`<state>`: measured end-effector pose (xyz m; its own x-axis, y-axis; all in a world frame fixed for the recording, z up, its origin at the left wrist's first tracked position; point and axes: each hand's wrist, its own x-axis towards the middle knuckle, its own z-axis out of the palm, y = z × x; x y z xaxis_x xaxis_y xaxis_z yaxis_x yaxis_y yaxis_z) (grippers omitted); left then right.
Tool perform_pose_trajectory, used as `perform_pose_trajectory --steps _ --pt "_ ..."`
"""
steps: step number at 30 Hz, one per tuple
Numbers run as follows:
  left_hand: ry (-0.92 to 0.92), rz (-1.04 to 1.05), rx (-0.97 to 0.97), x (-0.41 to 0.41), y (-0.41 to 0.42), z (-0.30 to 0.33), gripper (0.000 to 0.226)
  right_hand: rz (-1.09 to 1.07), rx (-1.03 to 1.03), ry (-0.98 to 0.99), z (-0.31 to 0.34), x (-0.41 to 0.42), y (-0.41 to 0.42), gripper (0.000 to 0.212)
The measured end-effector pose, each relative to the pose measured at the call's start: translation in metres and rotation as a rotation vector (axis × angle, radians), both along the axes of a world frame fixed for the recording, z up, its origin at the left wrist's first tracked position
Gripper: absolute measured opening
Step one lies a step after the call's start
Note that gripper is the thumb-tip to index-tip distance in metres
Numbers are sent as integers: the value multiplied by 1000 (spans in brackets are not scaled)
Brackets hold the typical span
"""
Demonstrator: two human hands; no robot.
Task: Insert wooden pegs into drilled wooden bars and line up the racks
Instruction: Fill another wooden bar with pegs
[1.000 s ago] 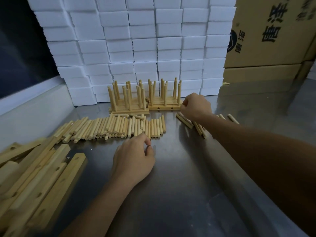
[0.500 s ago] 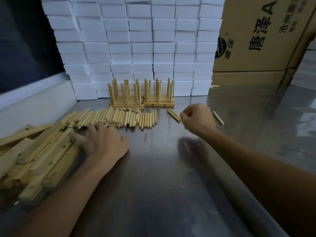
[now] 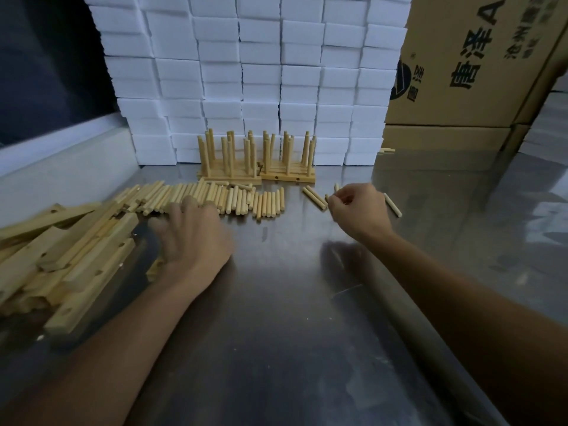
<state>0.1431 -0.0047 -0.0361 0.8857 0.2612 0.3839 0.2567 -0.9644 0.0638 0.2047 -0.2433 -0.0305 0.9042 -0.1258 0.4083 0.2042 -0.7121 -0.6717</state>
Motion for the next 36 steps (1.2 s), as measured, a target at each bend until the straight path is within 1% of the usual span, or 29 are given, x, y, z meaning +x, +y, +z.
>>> perform_pose_trajectory --steps 2,4,5,7,9,10,13,15,17,19,22,24,26,29,31,33,35,36 --pt "116 98 -19 0 3 0 37 -10 33 -13 2 -2 3 16" --pt "163 124 -81 0 3 0 38 -9 76 -23 3 -4 7 16" --pt "149 104 -104 0 2 -1 31 -9 105 -25 4 -6 9 16" --pt "73 47 -152 0 2 0 11 -5 167 -26 7 -10 12 15" --pt "-10 -8 -237 3 4 -2 20 17 225 -33 10 -13 16 14" --pt "-48 -40 -309 5 4 -3 20 30 251 -40 10 -16 18 13" --pt "-160 -161 -675 10 1 -5 26 73 282 -64 4 -27 26 11" --pt "-246 -269 -903 10 -8 -5 30 141 315 -16 -3 -37 32 11" --pt "-351 -420 -1055 5 -19 -5 41 252 373 82 -6 -45 39 10" --pt "-438 -546 -1076 1 -28 -4 46 342 450 174 -3 -53 47 6" --pt "-501 -679 -1033 -4 -38 -7 38 430 616 266 4 -61 60 26" --pt "-526 -740 -986 -7 -43 -9 34 435 643 262 6 -63 65 26" --pt "-534 -757 -975 -7 -45 -10 38 412 653 244 7 -64 66 22" --pt "-472 -718 -1098 -5 -42 -9 51 406 692 227 8 -63 62 18" --pt "-371 -700 -1210 -4 -42 -10 54 430 686 192 7 -63 61 18" --pt "-215 -722 -1382 -5 -42 -10 46 485 668 161 6 -65 61 19" --pt "-41 -780 -1577 -4 -40 -10 35 494 565 117 2 -66 63 19" --pt "32 -803 -1641 -4 -39 -9 35 482 492 86 0 -66 64 19"
